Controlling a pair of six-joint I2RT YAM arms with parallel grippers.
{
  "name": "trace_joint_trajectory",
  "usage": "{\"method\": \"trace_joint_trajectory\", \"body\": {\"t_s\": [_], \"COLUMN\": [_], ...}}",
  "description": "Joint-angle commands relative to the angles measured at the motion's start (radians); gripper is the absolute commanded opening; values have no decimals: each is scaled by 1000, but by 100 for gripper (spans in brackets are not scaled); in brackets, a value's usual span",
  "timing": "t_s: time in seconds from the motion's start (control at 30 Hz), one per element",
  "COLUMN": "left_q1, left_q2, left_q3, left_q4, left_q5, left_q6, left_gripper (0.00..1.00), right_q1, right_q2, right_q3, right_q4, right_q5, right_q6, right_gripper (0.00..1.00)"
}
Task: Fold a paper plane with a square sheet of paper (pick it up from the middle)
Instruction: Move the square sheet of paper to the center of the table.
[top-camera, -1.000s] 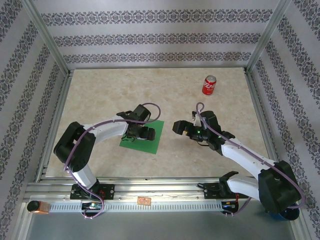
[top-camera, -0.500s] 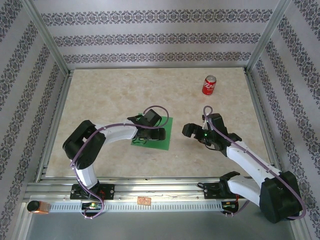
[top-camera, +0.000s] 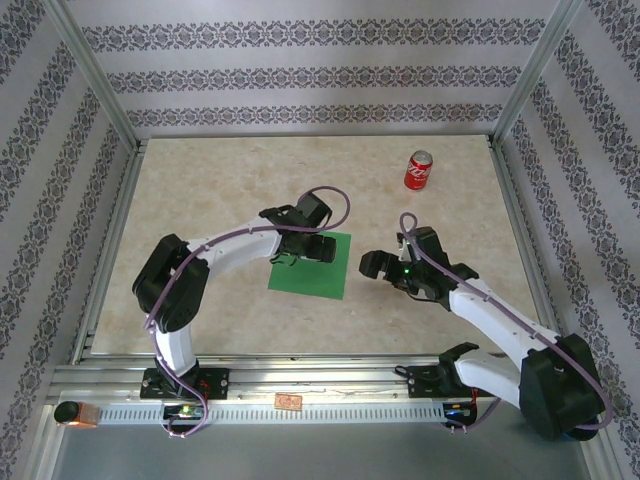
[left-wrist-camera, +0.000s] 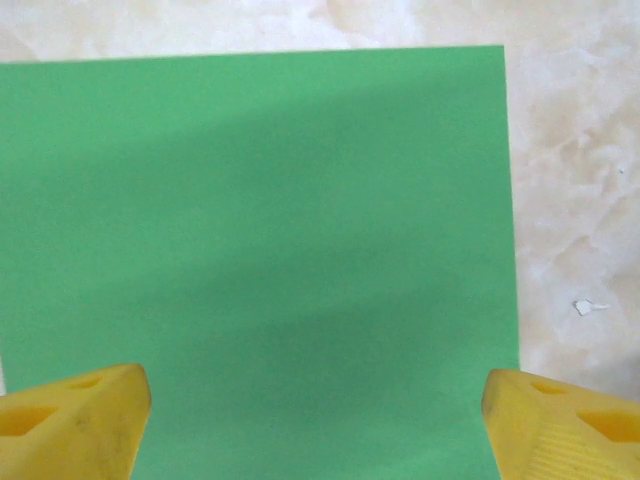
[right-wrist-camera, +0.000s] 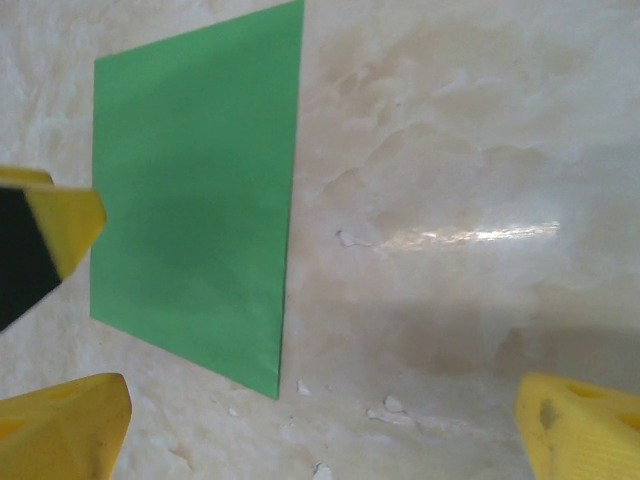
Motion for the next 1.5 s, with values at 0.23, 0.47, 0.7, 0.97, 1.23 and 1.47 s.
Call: {"method": "trace_joint_trajectory", "body": {"t_s": [0.23, 0.47, 0.7, 0.97, 1.23, 1.47], "left_q1": [13, 15, 15, 6, -19, -28], "left_q2": [160, 242, 268, 248, 215, 202], "left_q3": [200, 282, 249, 167, 165, 282], "left_q4": [-239, -286, -249, -215, -203, -320], "left_q5": [38, 48, 72, 30, -31, -164], "left_q6": [109, 78, 11, -172, -345, -313], "left_gripper": [88, 88, 88, 88, 88, 94], "right_q1": [46, 40, -15, -77, -237, -245], "right_q2": [56, 60, 37, -28, -26, -2], "right_q3": [69, 65, 39, 9, 8, 76], "right_q4": [-63, -83, -98, -145, -126, -164], "right_q5": [92, 106, 102, 128, 4, -130], "right_q6": [39, 36, 58, 107, 72, -69], "right_gripper": [98, 98, 98, 98, 98, 98]}}
